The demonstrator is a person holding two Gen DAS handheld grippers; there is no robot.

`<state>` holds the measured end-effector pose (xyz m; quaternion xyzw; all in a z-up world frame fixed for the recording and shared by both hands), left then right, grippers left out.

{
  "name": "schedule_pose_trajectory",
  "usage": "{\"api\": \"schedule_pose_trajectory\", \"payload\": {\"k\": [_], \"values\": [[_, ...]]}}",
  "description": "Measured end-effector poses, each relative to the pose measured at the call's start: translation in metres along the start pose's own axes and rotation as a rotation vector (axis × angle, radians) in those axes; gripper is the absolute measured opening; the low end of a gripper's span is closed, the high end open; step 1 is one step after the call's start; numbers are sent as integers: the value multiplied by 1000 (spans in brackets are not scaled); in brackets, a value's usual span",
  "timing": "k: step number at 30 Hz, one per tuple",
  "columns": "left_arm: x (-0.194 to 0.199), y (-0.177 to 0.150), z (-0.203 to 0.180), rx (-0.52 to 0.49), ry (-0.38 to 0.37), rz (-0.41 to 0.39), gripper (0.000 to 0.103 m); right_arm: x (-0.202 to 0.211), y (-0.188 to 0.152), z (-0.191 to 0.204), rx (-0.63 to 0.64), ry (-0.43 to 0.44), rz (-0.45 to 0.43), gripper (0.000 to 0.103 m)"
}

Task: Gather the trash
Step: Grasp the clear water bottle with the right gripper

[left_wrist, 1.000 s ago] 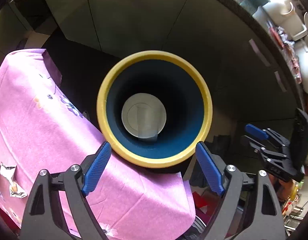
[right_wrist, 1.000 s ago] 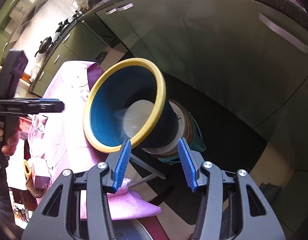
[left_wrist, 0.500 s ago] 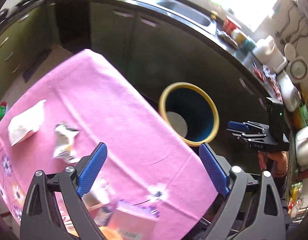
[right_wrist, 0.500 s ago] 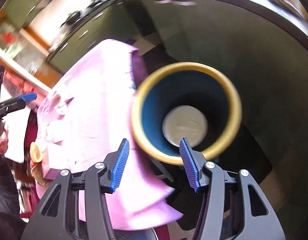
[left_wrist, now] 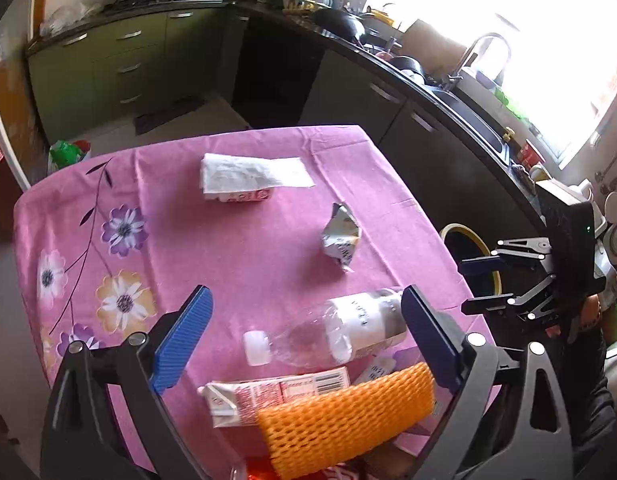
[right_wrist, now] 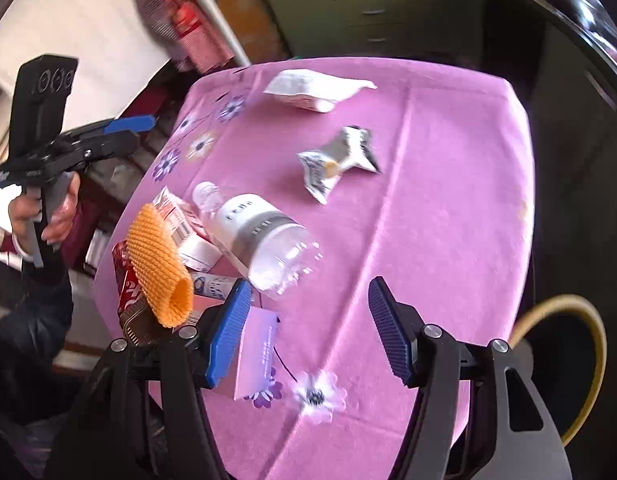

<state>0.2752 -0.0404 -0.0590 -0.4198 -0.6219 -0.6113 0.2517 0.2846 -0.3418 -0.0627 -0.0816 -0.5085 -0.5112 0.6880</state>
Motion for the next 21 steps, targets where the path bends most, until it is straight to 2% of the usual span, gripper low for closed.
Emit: {"api": "schedule_pose_trajectory", "payload": {"k": [2,3,5,9,13,17,21], "values": [[3,-9,19,32,7,-3,90,-20,19,20,156,-19,91,65],[6,-14,28,48,9,-9,90,-29,24,26,206,-31,128,69],[11,-23,42,81,12,-19,91,-48,36,37,315,-52,224,69],[19,-47,56,108,19,-31,92,-76,37,49,445,-36,380,71],[29,-66,59,124,15,-54,92,-101,33,50,533,-56,511,71],[40,-79,57,133,28,-95,93,-122,33,43,559,-38,592,71],[43,-89,50,134,13,-103,94,-142,35,44,583,-24,651,71]]}}
Point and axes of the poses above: each gripper's, at about its wrist camera, not at the fingertips, and x roughly against the way its jaws point, z to its left, y to its top, the point moved 6 cm from there along -x, roughly the way its jaws point, and after that the axes turned 12 degrees about y, right-handed, at the moved point
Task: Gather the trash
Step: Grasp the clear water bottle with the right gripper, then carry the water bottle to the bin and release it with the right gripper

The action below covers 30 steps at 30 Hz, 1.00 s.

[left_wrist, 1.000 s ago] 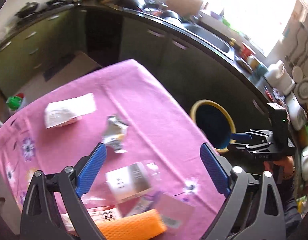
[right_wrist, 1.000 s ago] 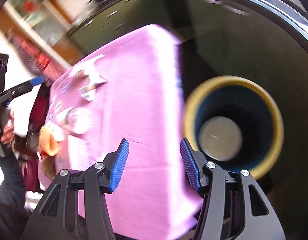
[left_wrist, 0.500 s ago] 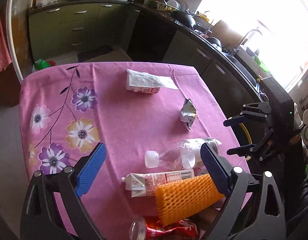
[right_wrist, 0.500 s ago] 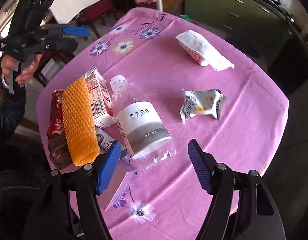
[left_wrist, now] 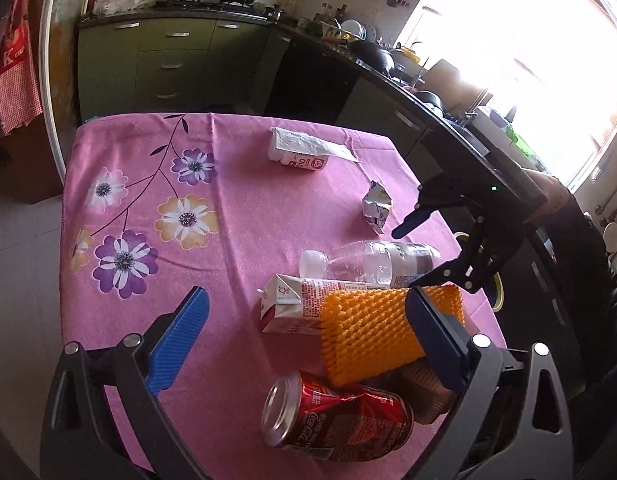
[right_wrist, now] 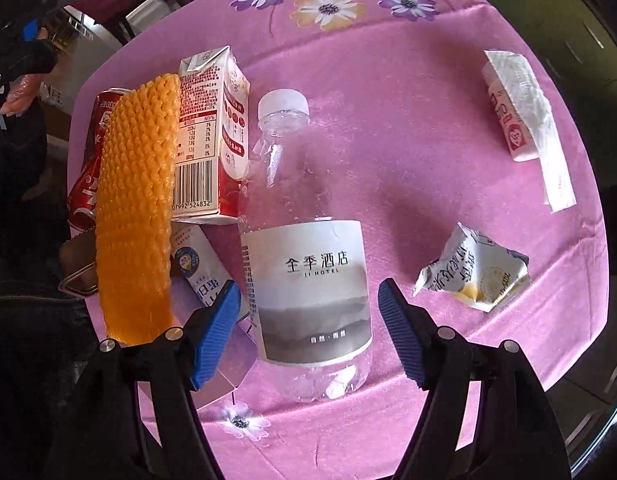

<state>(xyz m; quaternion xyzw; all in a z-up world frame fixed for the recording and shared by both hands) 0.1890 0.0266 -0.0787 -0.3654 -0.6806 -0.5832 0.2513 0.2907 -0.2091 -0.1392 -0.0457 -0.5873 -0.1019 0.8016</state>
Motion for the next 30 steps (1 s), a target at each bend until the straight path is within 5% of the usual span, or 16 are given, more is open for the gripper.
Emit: {"api": "schedule_pose_trajectory", "payload": {"k": [18,30], "values": [[-10,-14,6,64,-44,34,95,-42,59,-38,65,-152,92,72],[-13,-17,7,66,-54,44,96,-26,50,-40,15,-168,-11,66]]}}
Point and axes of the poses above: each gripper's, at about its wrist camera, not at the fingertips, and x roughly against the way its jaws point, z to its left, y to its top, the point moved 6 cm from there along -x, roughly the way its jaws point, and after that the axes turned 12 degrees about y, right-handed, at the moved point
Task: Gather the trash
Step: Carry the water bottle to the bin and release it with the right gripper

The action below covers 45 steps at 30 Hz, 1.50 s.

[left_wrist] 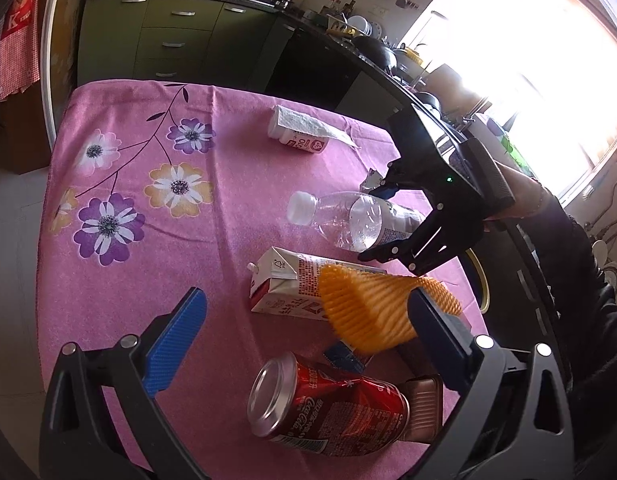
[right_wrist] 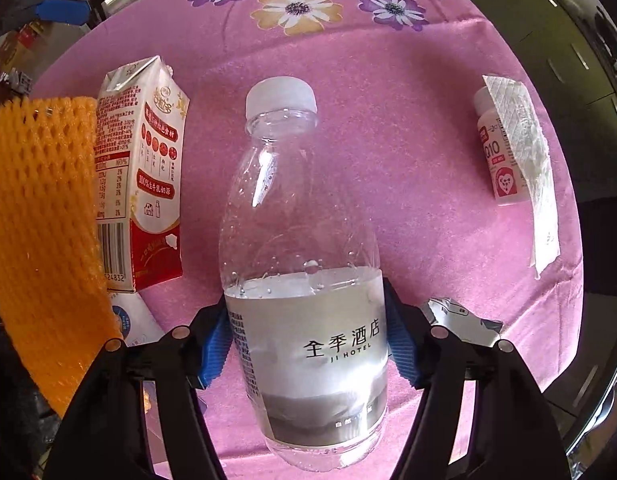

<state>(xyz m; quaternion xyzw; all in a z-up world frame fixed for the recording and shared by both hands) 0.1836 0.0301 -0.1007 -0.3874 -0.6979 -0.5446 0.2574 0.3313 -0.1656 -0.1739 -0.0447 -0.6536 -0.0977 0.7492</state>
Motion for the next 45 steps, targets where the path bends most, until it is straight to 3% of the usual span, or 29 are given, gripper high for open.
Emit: {"api": "schedule_pose_trajectory", "payload": {"k": [13,18,22,25,28,32,36,38,40,45], "values": [[8,0,-4,-12,-6,-17,96,21,-7,5,-63,-10,-50,66],[14,-1,-11,-33,-9,-25,96,54,-33,15,-139,9,-170,66],[18,-2,-17,-54,-19,-32,96,89,-93,19,-276,16,-268,66],[19,-3,-24,-68,-31,-35,96,102,-178,3,-481,-23,-287,67],[20,-4,-33,-85,-43,-38,96,88,-262,-17,-681,-49,-257,67],[19,-4,-47,-113,-46,-34,96,42,-364,-48,-967,-43,-123,67],[19,-6,-58,-148,-32,-27,96,4,-405,-67,-1092,-12,-75,67],[20,-6,-61,-160,-19,-23,96,-5,-414,-81,-1139,-30,-108,69],[21,-6,-61,-162,-6,-20,96,-6,-420,-90,-1164,-63,-128,81],[24,-6,-65,-178,9,-15,96,7,-425,-88,-1206,-102,-219,83]]}}
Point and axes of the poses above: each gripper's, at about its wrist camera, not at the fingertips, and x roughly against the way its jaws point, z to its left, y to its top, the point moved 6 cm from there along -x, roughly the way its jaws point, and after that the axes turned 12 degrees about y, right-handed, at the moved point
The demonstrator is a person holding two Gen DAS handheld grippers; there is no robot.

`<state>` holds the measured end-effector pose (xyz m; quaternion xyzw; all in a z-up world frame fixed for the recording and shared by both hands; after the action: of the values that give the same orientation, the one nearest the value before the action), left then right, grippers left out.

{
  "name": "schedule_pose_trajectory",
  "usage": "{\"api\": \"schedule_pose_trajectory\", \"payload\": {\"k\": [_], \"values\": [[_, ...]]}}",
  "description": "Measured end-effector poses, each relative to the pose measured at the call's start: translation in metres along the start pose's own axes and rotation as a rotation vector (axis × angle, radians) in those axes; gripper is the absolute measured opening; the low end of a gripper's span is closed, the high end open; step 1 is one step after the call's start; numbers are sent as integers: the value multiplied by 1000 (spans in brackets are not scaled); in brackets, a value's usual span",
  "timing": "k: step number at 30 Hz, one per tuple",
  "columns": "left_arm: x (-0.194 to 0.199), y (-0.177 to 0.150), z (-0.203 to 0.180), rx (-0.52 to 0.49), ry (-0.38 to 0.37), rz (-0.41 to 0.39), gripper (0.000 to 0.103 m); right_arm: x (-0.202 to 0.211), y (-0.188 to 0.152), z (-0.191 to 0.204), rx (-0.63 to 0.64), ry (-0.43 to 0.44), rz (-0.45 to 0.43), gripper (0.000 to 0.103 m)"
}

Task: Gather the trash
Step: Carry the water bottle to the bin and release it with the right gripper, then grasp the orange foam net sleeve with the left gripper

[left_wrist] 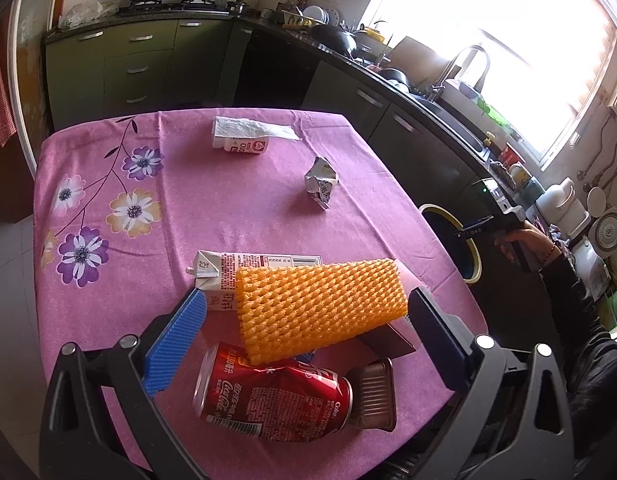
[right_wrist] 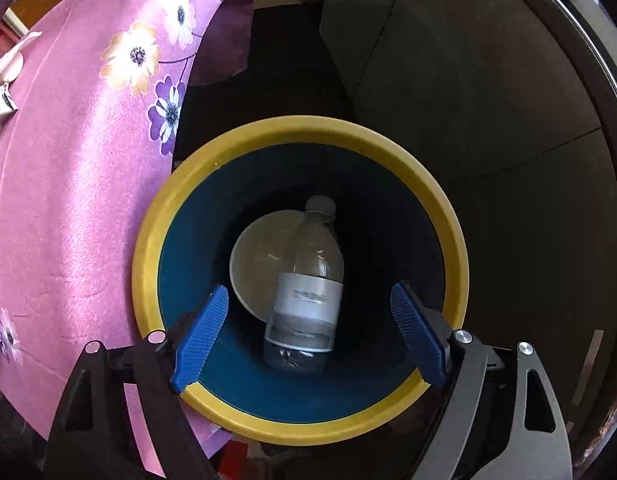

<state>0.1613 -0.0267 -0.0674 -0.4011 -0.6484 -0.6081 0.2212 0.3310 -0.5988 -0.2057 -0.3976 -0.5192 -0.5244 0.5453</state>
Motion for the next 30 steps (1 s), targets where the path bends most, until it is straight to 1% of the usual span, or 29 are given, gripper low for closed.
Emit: {"api": "schedule_pose_trajectory", "payload": {"k": [4,7,8,11,13,15,16,19,22,24,25,27,28,29,30], "values": [[-2,0,-8,-35,-3,18,96,15,-10,1,-12,26,-40,83],[-2,-2,-18,-97,-28,31,96,23,-22,9,2,47,-60,83],[-3,-4,-22,-120,-41,46,96,23,-25,23,6,52,-63,83],[-7,-10,-28,-149,-52,100,96,21,-32,31,20,61,-71,83],[-6,-17,-35,-172,-81,130,96,22,-35,33,28,64,-69,83],[-1,-29,-49,-213,-126,160,96,22,-35,37,37,67,-72,83],[1,-35,-56,-237,-135,179,96,18,-31,39,40,65,-72,83],[6,-45,-58,-256,-101,207,96,21,-31,41,49,68,-79,83],[9,-46,-39,-232,-33,212,96,25,-33,47,59,71,-88,83],[10,-45,-22,-231,37,191,96,25,-34,51,71,78,-89,83],[10,-46,-16,-263,74,172,96,26,-35,53,78,80,-88,83],[8,-49,-10,-314,120,183,96,26,-37,57,90,78,-81,83],[6,-50,-7,-315,129,205,96,26,-37,58,94,73,-79,83],[5,-52,-5,-289,112,237,96,27,-37,59,97,67,-79,83],[4,-53,-4,-255,80,266,96,28,-36,60,99,65,-78,83]]}}
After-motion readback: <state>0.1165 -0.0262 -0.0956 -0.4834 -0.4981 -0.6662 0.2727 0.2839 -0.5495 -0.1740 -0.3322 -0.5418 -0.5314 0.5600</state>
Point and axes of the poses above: each gripper's, at about its wrist camera, not at the fingertips, and x roughly against the way its jaws point, z to its left, y to its top, the point moved 6 cm from there along -x, roughly the way its jaws point, and after that the axes turned 12 degrees about y, right-handed, at the moved point
